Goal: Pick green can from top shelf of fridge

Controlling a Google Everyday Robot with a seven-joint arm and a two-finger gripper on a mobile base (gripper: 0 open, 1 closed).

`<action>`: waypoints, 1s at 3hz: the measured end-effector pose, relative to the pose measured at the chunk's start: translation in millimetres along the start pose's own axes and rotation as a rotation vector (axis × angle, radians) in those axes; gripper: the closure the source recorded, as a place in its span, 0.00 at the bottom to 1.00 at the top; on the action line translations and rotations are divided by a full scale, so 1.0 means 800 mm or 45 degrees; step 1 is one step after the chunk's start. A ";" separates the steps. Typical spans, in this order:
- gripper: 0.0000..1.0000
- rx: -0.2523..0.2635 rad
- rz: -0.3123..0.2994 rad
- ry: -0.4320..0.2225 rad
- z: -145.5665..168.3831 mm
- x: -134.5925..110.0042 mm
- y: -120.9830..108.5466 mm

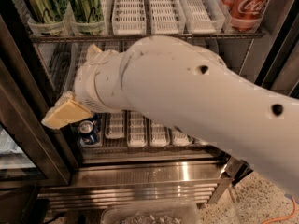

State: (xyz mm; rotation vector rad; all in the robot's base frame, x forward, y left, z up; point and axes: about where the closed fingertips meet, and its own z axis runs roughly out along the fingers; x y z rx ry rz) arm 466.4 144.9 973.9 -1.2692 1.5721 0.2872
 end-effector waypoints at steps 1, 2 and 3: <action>0.00 0.008 0.008 -0.006 -0.001 -0.004 -0.001; 0.00 0.053 0.010 -0.020 -0.008 -0.011 -0.003; 0.00 0.122 0.031 -0.060 0.001 -0.020 0.017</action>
Offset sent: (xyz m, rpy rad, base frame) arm -0.0018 -0.0046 0.0087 0.0411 -0.0354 -0.0711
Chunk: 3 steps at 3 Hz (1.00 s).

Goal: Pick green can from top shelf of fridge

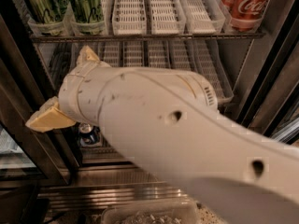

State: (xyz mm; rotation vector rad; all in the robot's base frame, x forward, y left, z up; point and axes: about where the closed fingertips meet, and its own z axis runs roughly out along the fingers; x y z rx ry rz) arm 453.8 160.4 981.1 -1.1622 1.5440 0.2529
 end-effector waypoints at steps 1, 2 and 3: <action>0.00 0.162 0.028 -0.082 -0.010 -0.019 0.002; 0.00 0.306 0.050 -0.196 -0.019 -0.059 0.006; 0.00 0.305 0.050 -0.196 -0.019 -0.059 0.006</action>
Offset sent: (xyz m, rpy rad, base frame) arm 0.0545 0.0908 0.0630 0.2640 -0.2667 -0.3261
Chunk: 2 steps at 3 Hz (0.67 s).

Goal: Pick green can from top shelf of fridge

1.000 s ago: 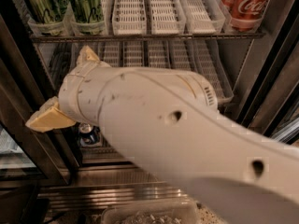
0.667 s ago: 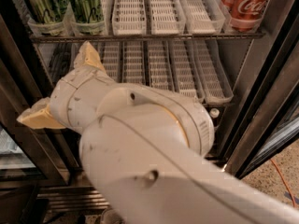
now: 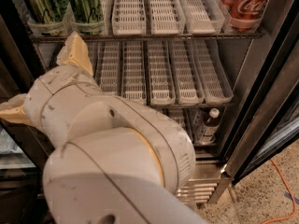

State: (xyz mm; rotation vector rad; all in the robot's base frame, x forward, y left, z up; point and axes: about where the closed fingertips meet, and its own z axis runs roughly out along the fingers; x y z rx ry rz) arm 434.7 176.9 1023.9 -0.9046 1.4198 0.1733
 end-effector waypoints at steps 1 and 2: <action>0.00 -0.027 -0.027 -0.004 0.004 -0.007 0.002; 0.00 -0.122 -0.082 -0.007 0.025 -0.004 -0.029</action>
Offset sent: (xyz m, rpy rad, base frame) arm 0.1152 -0.0333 -0.0187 -0.1538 0.1792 0.2485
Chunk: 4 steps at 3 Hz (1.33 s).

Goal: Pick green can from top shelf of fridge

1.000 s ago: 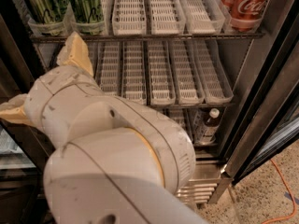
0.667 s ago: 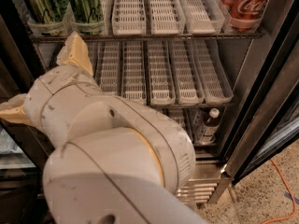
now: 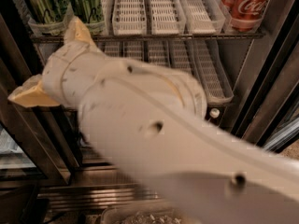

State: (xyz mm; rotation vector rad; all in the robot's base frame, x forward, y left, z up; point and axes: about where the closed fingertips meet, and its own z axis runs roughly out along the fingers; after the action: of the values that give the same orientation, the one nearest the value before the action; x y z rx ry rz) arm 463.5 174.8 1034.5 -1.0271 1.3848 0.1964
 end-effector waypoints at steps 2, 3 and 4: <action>0.00 -0.135 0.183 0.022 0.045 0.053 -0.028; 0.00 0.017 0.298 0.012 0.021 0.062 -0.037; 0.00 0.154 0.413 -0.017 -0.010 0.059 -0.032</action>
Offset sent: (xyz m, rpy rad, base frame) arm 0.0826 0.0153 -0.0394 0.1816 0.1857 -0.0272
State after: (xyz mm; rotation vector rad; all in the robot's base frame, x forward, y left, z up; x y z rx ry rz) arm 486.6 133.9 1007.0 -0.6965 1.5272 0.3537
